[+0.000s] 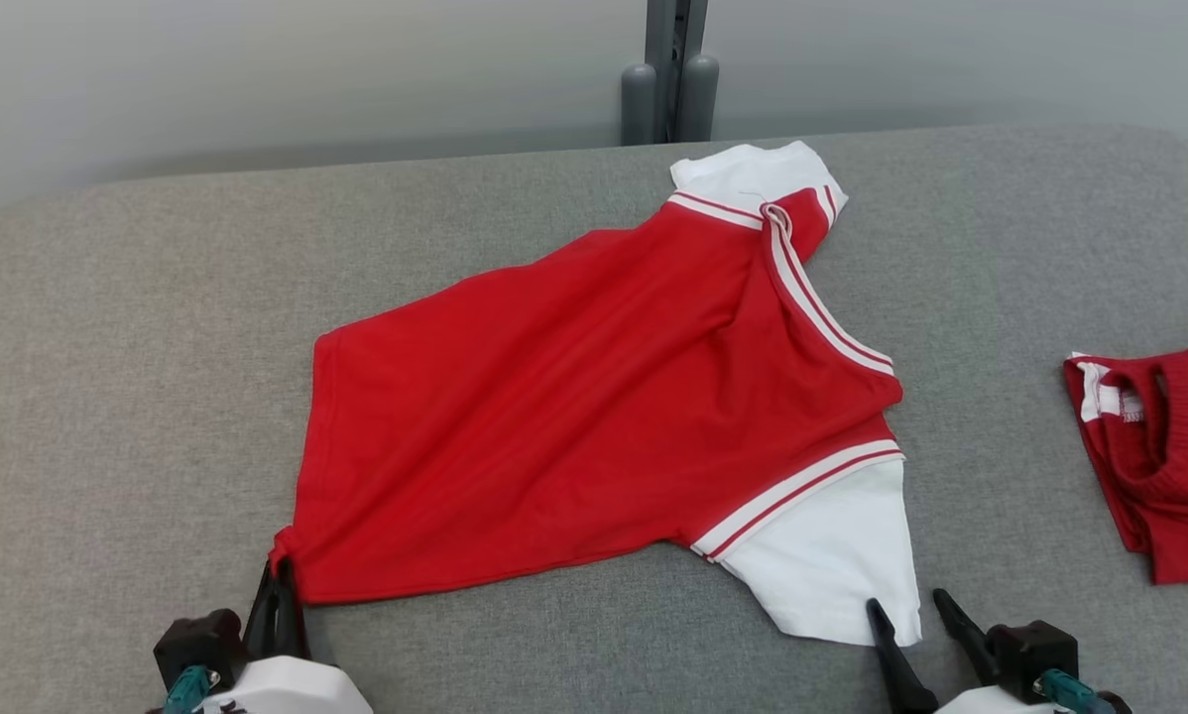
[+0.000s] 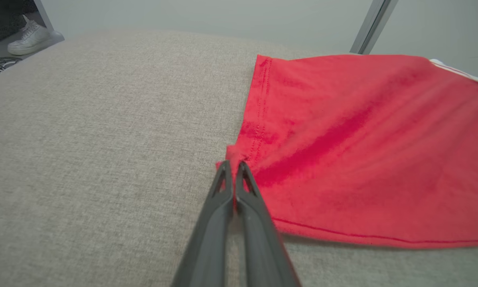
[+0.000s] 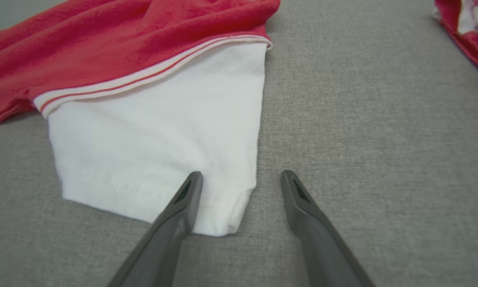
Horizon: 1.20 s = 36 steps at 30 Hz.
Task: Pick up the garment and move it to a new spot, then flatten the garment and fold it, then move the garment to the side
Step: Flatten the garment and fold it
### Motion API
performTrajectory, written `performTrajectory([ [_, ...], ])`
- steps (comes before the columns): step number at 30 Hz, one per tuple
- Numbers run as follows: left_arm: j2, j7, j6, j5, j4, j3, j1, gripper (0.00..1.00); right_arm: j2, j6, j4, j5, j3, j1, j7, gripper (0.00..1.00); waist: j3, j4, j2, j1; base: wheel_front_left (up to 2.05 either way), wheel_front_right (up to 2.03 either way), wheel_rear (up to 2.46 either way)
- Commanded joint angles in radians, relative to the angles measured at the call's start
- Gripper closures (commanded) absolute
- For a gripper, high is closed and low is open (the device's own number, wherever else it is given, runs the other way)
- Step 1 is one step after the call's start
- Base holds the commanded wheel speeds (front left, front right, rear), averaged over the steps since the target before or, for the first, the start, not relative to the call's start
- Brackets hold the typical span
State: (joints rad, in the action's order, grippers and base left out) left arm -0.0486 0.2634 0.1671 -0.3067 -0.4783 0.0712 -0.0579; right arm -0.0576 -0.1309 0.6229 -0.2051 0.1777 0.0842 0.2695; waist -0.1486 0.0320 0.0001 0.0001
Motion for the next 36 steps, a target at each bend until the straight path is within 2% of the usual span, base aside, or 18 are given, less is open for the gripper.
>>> performTrajectory([
  [1,-0.004,0.001,-0.002,0.002,0.000,0.003,-0.025,1.00,-0.005,0.000,0.042,0.001,0.021,-0.004,-0.013,0.00,-0.011,0.000,-0.0001,-0.0001,0.00,0.00,0.00],
  [2,-0.004,0.001,-0.003,0.004,-0.001,0.005,-0.026,1.00,-0.007,0.000,0.059,-0.003,0.038,-0.005,-0.015,0.31,-0.013,0.000,-0.0001,-0.0001,0.00,0.00,0.00],
  [3,-0.004,0.001,-0.003,0.004,-0.001,0.005,-0.026,1.00,-0.007,0.000,0.059,-0.003,0.038,-0.005,-0.015,0.31,-0.013,0.000,-0.0001,-0.0001,0.00,0.00,0.00],
  [4,-0.005,0.001,-0.003,0.003,-0.001,0.005,-0.027,1.00,-0.009,0.000,0.066,-0.011,0.046,0.000,-0.017,0.71,-0.015,0.001,-0.0001,-0.0001,0.00,0.00,0.00],
  [5,-0.005,0.001,-0.002,0.002,0.000,0.007,-0.030,1.00,-0.010,0.000,0.069,-0.022,0.053,0.004,-0.017,1.00,-0.016,0.001,-0.0001,-0.0001,0.00,0.00,0.00],
  [8,-0.004,0.001,-0.005,0.005,0.007,0.010,-0.038,1.00,-0.023,0.000,0.032,-0.048,0.059,0.025,-0.013,1.00,-0.009,0.004,-0.0001,-0.0001,0.00,0.00,0.00],
  [14,-0.004,0.001,-0.021,0.027,0.060,-0.001,-0.047,1.00,-0.042,0.000,-0.118,-0.089,0.003,0.062,-0.006,1.00,0.042,0.013,-0.0001,-0.0001,0.00,0.00,0.00],
  [21,-0.010,0.001,-0.077,0.102,0.117,-0.039,-0.129,1.00,-0.061,0.000,-0.302,-0.118,-0.056,0.181,-0.006,1.00,0.117,0.026,-0.0001,-0.0001,0.00,0.00,0.00],
  [28,-0.096,0.001,-0.140,0.183,0.153,-0.050,-0.346,1.00,-0.137,0.000,-0.415,-0.141,-0.069,0.413,-0.006,1.00,0.137,0.031,-0.0001,-0.0001,0.00,0.00,0.00],
  [36,-0.195,-0.033,-0.148,0.225,0.153,-0.058,-0.644,1.00,-0.210,0.000,-0.423,-0.158,-0.024,0.693,-0.006,1.00,0.059,0.023,-0.0001,-0.0001,0.00,0.00,0.00],
])
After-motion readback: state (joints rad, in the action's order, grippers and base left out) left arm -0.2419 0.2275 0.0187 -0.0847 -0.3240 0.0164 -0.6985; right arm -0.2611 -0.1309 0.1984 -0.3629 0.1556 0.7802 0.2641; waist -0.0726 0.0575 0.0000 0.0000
